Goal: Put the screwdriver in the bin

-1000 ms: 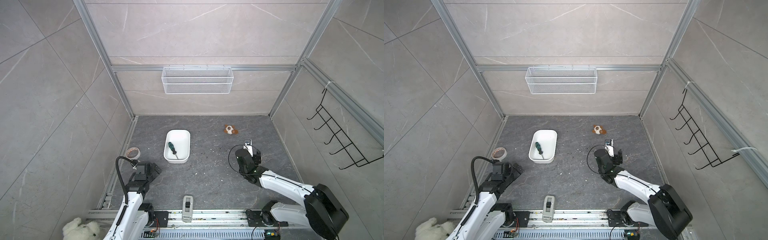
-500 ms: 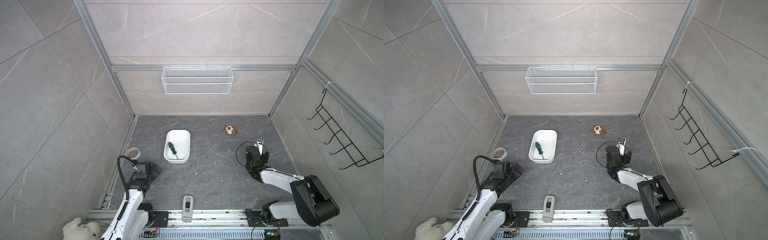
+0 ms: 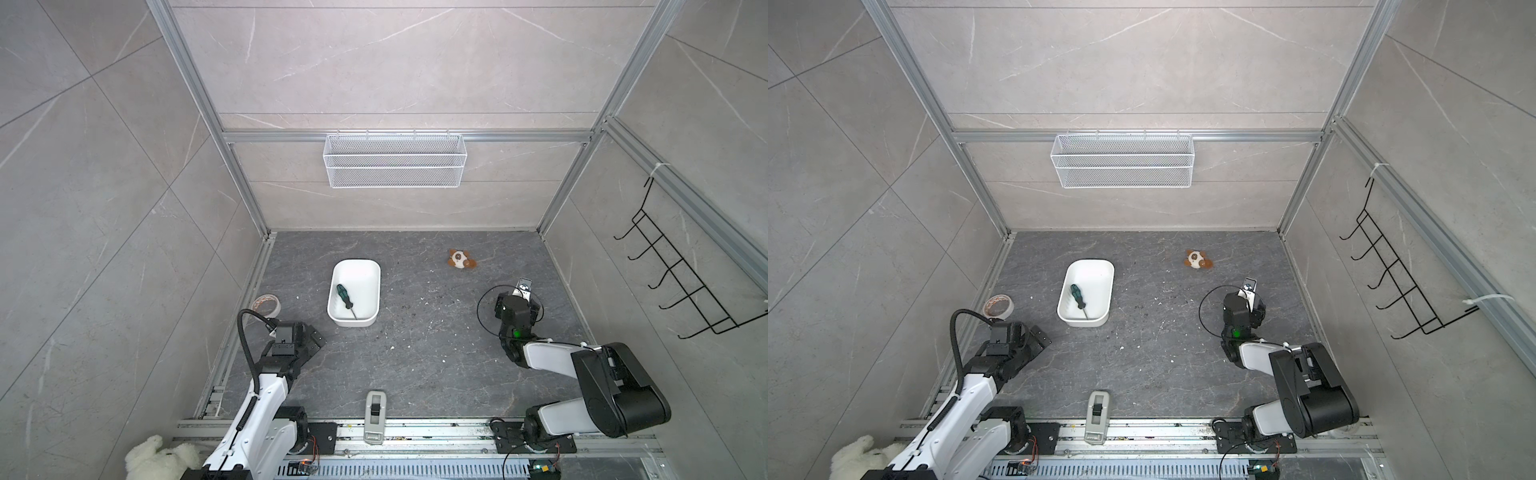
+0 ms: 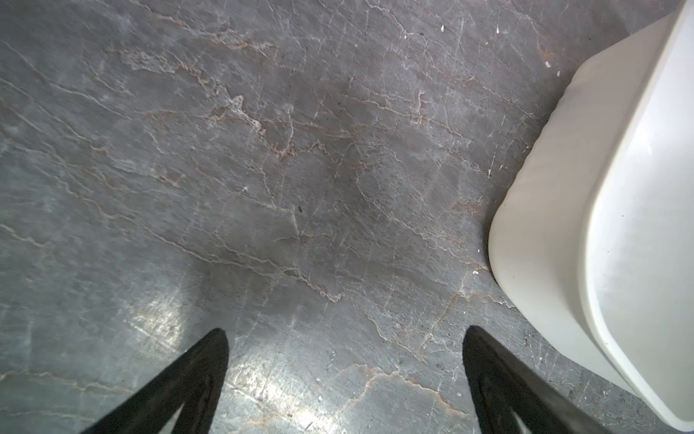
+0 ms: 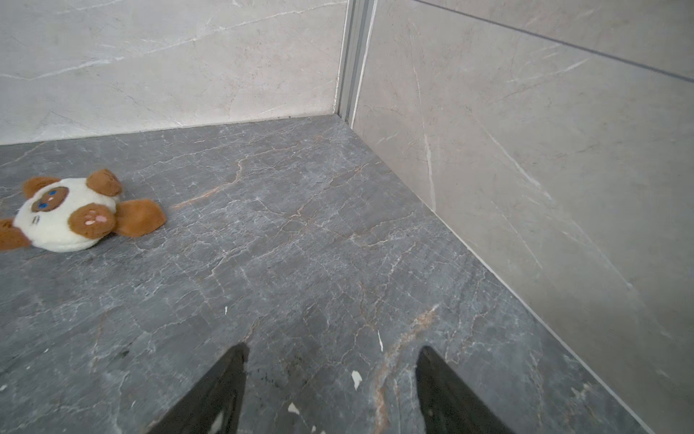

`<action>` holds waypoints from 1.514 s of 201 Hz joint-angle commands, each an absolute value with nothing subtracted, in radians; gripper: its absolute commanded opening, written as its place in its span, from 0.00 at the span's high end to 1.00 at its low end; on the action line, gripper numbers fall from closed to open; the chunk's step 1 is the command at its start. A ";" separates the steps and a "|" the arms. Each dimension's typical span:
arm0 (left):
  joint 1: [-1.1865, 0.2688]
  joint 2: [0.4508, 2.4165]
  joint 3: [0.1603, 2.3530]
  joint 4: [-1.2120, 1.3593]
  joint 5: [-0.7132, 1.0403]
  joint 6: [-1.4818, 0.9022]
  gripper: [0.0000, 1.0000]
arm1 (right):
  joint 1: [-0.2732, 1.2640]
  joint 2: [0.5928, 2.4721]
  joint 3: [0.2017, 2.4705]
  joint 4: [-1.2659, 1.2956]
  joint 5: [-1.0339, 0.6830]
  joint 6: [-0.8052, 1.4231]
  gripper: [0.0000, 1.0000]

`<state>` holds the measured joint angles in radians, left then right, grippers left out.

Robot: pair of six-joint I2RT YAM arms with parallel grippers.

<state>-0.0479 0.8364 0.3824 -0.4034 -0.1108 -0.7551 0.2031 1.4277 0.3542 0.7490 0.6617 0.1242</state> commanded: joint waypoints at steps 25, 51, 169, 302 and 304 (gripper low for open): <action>-0.049 0.817 0.410 -0.392 -0.093 -0.746 0.00 | 0.201 1.408 0.272 0.945 0.473 0.051 0.01; -0.049 0.781 0.398 -0.401 -0.095 -0.752 0.00 | 0.204 1.571 0.290 1.122 0.349 -0.042 0.01; -0.049 0.913 0.480 -0.252 -0.133 -0.771 0.00 | 0.190 1.525 0.330 0.952 0.326 -0.003 0.01; -0.058 1.075 0.392 0.278 -0.287 -0.149 0.00 | 0.190 1.526 0.330 0.952 0.326 -0.004 0.01; -0.058 1.072 0.383 0.286 -0.283 -0.145 0.00 | 0.190 1.526 0.330 0.952 0.326 -0.003 0.01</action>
